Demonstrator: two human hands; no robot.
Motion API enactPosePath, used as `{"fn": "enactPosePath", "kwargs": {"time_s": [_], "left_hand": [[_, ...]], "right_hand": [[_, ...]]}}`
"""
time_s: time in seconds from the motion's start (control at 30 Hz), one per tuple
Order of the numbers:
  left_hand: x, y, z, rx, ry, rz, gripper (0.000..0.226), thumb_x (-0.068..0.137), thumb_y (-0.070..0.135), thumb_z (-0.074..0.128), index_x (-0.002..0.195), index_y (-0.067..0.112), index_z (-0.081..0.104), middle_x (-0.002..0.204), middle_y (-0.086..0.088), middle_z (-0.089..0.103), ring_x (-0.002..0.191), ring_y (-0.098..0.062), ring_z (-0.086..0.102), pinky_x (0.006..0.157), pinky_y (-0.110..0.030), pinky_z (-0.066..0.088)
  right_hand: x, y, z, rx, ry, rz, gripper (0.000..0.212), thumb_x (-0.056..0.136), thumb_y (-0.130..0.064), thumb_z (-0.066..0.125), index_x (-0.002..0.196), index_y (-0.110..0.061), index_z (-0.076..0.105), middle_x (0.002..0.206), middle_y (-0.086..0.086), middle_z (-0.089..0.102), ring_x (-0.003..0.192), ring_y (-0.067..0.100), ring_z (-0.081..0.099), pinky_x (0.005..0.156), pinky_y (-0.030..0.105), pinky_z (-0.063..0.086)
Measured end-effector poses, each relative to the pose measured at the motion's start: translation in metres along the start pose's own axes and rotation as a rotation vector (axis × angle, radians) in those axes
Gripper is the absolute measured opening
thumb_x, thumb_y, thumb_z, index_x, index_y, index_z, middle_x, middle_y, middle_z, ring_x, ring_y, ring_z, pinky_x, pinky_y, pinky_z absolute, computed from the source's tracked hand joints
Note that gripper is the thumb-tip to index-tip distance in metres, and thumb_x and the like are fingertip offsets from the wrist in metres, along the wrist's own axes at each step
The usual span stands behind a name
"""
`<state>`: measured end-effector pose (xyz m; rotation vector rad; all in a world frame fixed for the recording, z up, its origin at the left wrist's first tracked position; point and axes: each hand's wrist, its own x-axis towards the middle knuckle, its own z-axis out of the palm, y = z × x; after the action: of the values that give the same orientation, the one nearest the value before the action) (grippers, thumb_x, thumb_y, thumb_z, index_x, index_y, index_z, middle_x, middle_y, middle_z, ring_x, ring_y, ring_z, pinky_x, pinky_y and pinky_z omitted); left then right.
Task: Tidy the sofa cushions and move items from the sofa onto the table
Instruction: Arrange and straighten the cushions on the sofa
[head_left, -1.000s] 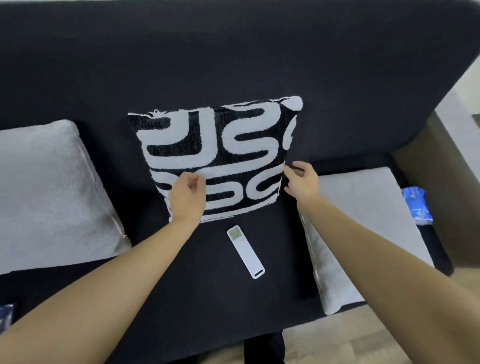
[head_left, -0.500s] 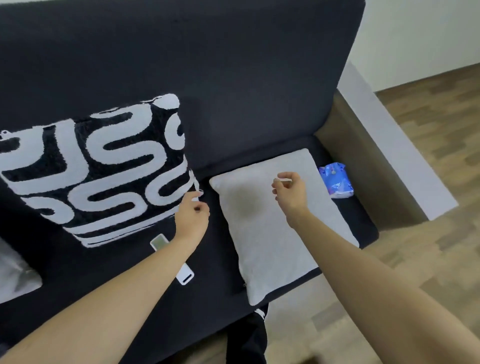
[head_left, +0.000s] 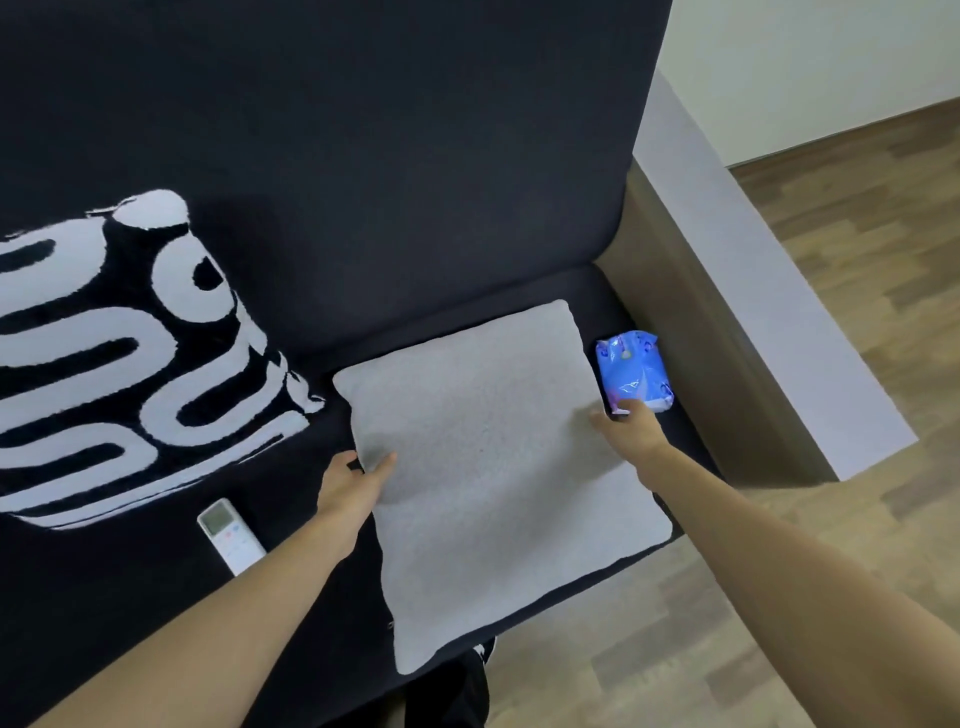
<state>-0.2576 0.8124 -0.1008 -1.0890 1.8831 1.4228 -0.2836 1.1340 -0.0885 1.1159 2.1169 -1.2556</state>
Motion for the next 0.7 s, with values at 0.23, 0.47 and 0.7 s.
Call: {"fn": "enactPosePath", "kwargs": {"time_s": [0.23,0.47,0.7], "left_hand": [[0.023,-0.013,0.019,-0.077,-0.025,-0.046,0.088,0.078,0.038,0.079,0.148,0.016,0.032,0.140,-0.005,0.052,0.126,-0.029,0.053,0.102,-0.044,0.045],[0.031,-0.021,0.024,-0.257,-0.026,-0.027,0.075,0.078,0.030,0.080,0.141,0.020,0.040,0.123,-0.002,0.059,0.110,-0.025,0.061,0.098,-0.052,0.051],[0.006,-0.005,0.022,-0.294,0.019,0.046,0.061,0.080,0.025,0.071,0.134,0.026,0.042,0.117,-0.006,0.061,0.105,-0.027,0.063,0.091,-0.056,0.054]], "right_hand": [[0.036,0.007,0.004,-0.047,-0.168,0.030,0.091,0.087,-0.049,0.068,0.157,-0.012,0.022,0.159,0.005,0.030,0.143,0.027,0.035,0.114,0.038,0.031],[0.058,0.011,0.008,-0.002,-0.212,0.044,0.092,0.084,-0.048,0.071,0.156,-0.019,0.021,0.159,0.005,0.030,0.140,0.029,0.037,0.111,0.040,0.035],[0.042,0.003,-0.007,0.068,-0.110,0.003,0.077,0.087,-0.040,0.071,0.150,-0.019,0.032,0.143,0.004,0.044,0.120,0.026,0.047,0.097,0.036,0.039]]}}
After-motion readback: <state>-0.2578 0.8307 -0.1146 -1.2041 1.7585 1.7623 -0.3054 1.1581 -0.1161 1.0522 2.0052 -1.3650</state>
